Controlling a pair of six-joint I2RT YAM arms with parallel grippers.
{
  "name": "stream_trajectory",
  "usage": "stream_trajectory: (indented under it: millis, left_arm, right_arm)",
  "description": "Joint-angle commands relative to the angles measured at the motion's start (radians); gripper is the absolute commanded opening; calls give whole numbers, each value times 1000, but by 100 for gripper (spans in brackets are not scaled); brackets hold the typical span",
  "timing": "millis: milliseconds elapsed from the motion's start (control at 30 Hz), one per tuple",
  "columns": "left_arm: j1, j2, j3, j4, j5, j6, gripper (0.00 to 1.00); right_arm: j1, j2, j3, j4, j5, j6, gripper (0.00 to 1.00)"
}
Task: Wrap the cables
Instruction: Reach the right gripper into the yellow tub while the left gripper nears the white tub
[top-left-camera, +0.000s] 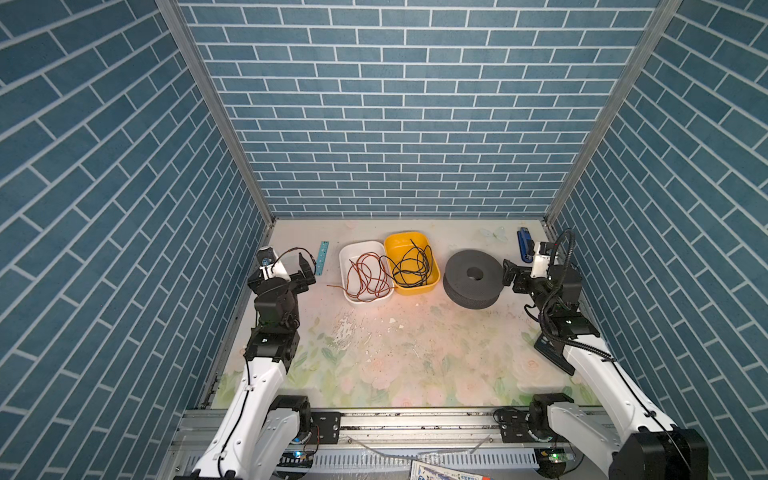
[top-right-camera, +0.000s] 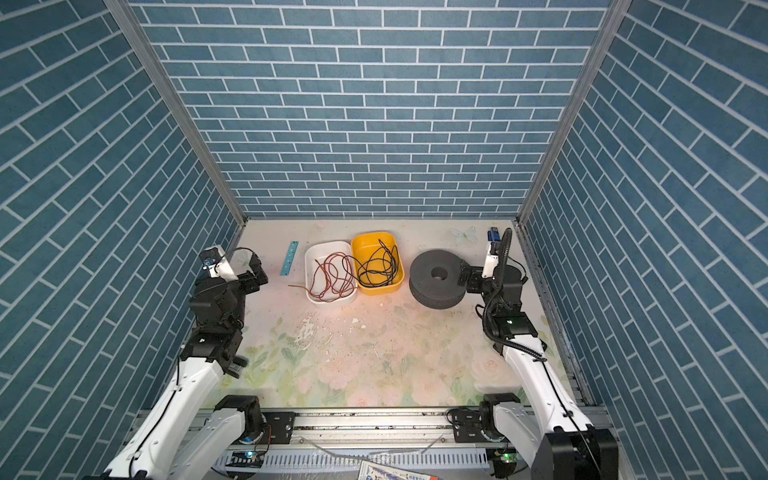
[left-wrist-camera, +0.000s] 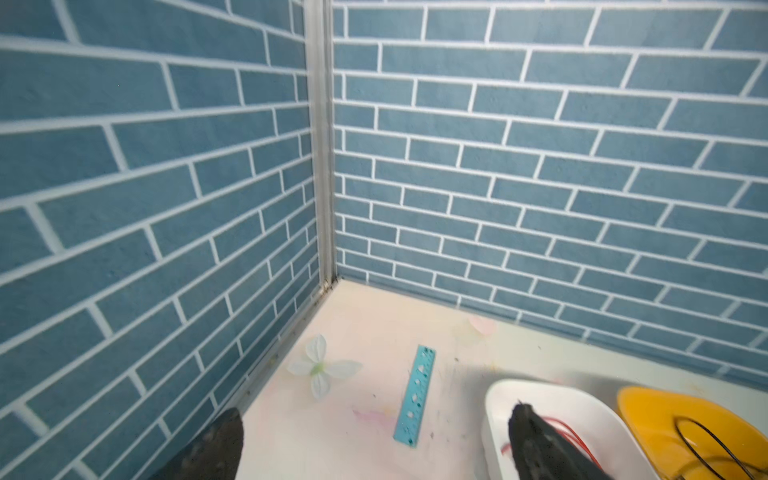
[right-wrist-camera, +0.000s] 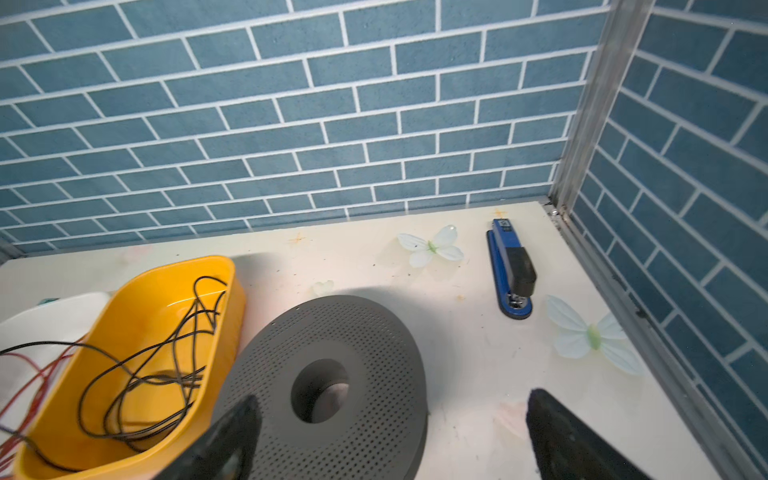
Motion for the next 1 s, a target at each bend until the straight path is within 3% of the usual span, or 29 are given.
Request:
stream_trajectory:
  millis: [0, 133, 300, 667, 767, 967]
  left_arm:
    - [-7, 28, 106, -390, 125, -79, 100]
    - [-9, 67, 151, -493, 272, -120, 100]
    - [-11, 172, 207, -550, 442, -159, 100]
    - [-156, 204, 214, -524, 420, -207, 100]
    - [-199, 219, 223, -523, 392, -194, 92]
    - [-295, 321, 284, -550, 302, -151, 88]
  right_arm:
    - [41, -11, 73, -146, -1, 118, 99]
    - [51, 95, 235, -345, -19, 236, 99]
    - [114, 214, 374, -441, -62, 250, 99]
    - [271, 430, 531, -441, -83, 215, 99]
    - [311, 498, 576, -436, -83, 194, 99]
    - [352, 633, 660, -409, -128, 160, 99]
